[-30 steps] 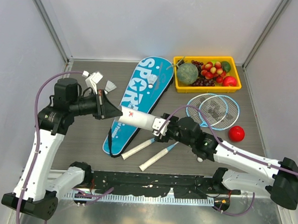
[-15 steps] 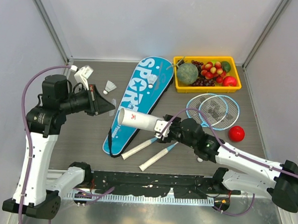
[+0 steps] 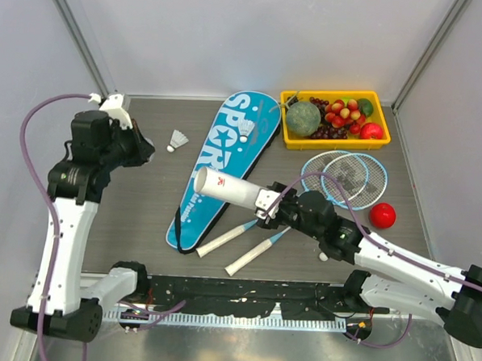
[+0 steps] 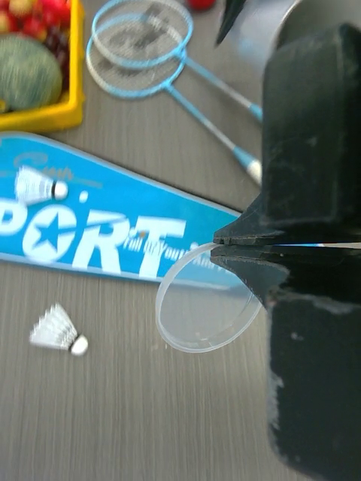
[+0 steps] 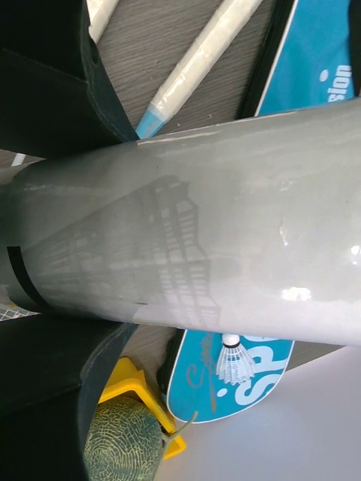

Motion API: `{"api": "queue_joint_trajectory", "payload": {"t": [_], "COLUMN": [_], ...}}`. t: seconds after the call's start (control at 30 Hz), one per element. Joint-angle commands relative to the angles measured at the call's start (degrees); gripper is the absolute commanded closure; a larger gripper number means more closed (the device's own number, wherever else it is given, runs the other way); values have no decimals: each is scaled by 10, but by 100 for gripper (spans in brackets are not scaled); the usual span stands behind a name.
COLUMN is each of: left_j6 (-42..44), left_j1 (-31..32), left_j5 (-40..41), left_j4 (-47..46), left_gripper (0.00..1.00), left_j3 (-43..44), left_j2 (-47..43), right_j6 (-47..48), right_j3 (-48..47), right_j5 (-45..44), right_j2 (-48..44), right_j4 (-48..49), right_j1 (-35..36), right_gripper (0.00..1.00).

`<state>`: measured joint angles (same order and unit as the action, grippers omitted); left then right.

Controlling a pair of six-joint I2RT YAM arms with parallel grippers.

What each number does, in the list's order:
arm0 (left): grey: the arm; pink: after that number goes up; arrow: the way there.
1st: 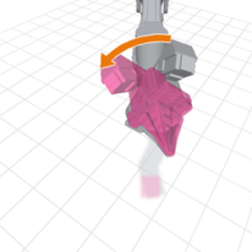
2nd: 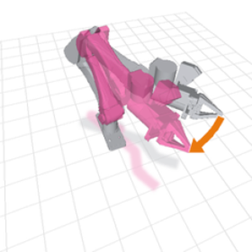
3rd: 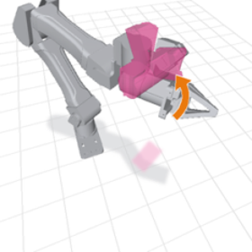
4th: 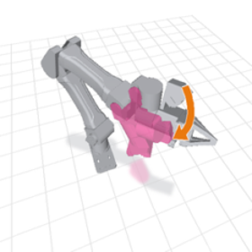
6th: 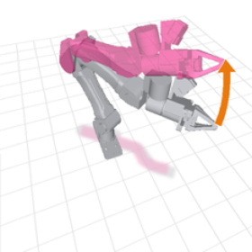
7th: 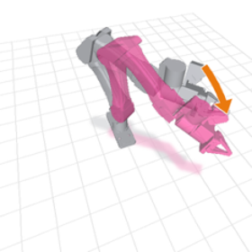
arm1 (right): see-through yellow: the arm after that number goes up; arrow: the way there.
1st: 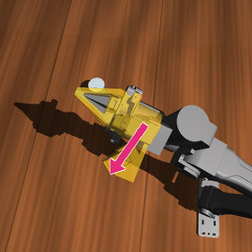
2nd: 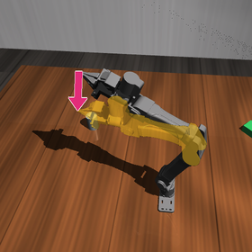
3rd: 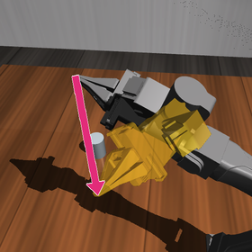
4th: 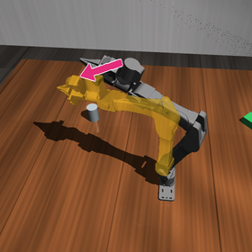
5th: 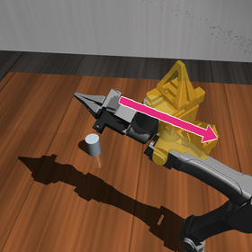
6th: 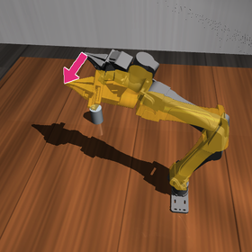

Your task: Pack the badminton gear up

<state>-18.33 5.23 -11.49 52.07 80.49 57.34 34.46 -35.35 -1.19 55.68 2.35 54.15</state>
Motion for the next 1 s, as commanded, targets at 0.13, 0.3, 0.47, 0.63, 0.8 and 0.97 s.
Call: {"api": "queue_joint_trajectory", "payload": {"t": [0.13,0.3,0.47,0.63,0.8,0.97], "left_j6": [5,-3,-29,-35,-43,-48], "left_j1": [-74,-98,-124,-131,-131,-131], "left_j5": [110,130,118,119,132,136], "left_j4": [-48,-49,-59,-64,-77,-86], "left_gripper": [100,100,100,100,72,69], "left_j3": [-15,-22,-41,-50,-63,-72], "left_j2": [147,244,328,364,371,385], "right_j6": [-57,-59,-65,-63,-62,-59], "right_j3": [-24,-4,-15,-9,-2,-4], "right_j5": [63,64,69,62,57,51], "right_j2": [-68,-100,-96,-107,-111,-109], "right_j4": [67,85,84,86,94,94], "right_j1": [-2,-2,-2,-2,-2,-2], "right_gripper": [72,72,72,72,72,72]}}
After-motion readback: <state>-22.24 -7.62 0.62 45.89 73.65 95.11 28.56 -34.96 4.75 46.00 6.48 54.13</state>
